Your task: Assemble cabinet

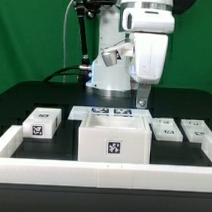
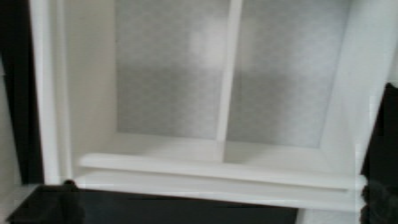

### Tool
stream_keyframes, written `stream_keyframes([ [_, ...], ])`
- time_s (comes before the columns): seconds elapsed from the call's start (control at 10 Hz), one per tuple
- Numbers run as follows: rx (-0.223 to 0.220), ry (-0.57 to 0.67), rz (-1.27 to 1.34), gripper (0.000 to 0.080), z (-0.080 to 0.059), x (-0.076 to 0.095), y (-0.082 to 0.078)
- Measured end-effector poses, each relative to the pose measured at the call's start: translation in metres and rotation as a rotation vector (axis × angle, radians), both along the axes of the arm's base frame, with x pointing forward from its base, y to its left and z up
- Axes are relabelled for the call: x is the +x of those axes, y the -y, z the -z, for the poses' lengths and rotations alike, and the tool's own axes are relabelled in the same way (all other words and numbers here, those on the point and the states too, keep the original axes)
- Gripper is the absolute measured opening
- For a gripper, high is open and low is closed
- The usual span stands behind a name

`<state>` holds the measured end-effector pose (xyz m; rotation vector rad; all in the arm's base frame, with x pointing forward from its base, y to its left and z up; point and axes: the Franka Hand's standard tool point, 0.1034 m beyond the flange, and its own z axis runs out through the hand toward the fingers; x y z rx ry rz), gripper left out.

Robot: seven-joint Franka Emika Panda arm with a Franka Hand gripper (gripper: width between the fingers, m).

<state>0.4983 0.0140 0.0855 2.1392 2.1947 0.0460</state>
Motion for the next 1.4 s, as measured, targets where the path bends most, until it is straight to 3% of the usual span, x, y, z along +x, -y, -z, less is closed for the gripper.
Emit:
stream_keyframes([
  [0.3, 0.002, -0.024, 0.003, 0.0798, 0.009, -0.025, -0.001],
  [0.6, 0.012, -0.054, 0.006, 0.0798, 0.029, -0.062, -0.002],
  [1.1, 0.020, -0.093, 0.019, 0.0798, 0.053, -0.073, 0.002],
  [1.4, 0.031, -0.112, 0.030, 0.0798, 0.075, -0.081, 0.003],
])
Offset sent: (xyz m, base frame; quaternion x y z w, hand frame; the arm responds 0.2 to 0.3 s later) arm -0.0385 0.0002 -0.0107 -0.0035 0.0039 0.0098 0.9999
